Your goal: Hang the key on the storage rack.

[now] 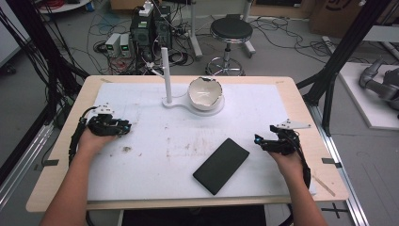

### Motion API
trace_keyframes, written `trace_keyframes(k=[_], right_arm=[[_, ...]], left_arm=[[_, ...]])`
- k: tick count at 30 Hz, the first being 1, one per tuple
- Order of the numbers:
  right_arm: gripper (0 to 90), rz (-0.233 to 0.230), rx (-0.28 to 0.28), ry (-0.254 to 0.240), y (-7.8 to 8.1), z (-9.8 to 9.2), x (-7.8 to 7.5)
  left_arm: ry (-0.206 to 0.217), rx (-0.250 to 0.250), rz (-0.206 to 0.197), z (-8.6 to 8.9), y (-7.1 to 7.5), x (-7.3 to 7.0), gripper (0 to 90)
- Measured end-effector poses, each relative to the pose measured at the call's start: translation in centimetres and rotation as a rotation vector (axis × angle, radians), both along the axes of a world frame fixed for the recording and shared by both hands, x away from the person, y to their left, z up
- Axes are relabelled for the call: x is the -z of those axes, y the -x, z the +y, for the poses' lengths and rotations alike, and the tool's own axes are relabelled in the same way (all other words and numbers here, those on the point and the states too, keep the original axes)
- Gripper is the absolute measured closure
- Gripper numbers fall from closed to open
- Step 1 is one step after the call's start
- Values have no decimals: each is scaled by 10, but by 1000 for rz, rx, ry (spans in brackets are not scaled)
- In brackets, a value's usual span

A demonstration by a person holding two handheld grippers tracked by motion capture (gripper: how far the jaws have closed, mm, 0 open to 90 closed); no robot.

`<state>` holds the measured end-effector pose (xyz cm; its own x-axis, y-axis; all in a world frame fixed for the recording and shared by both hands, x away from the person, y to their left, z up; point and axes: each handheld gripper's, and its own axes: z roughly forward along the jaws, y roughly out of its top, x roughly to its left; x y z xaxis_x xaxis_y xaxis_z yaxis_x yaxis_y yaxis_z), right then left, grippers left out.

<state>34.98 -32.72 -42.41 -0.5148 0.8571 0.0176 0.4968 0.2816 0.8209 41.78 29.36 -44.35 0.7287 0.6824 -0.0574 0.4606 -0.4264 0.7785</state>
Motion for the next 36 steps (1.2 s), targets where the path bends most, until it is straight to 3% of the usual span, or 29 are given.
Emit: trace_keyframes(k=[6,11,20,24,29,31,32,36], right_arm=[[202,3,4,2,0,0,0],[201,-2,2,4,0,0,0],[202,2,2,5,0,-2,0],[201,-1,4,1,0,-2,0],[201,-5,5,-2,0,-2,0],[202,-3,5,-4,0,-2,0],[202,-3,4,-5,0,-2,0],[202,-7,3,-8,0,-2,-1]], left_arm=[[-17,1,-2,-1,1,0,861],[-37,3,-10,0,3,-3,877],[21,-5,-54,7,10,-16,881],[59,-2,-96,11,15,-26,882],[55,15,-155,9,22,-48,882],[67,17,-163,8,23,-52,882],[102,24,-172,4,25,-60,882],[122,48,-192,-6,25,-79,882]])
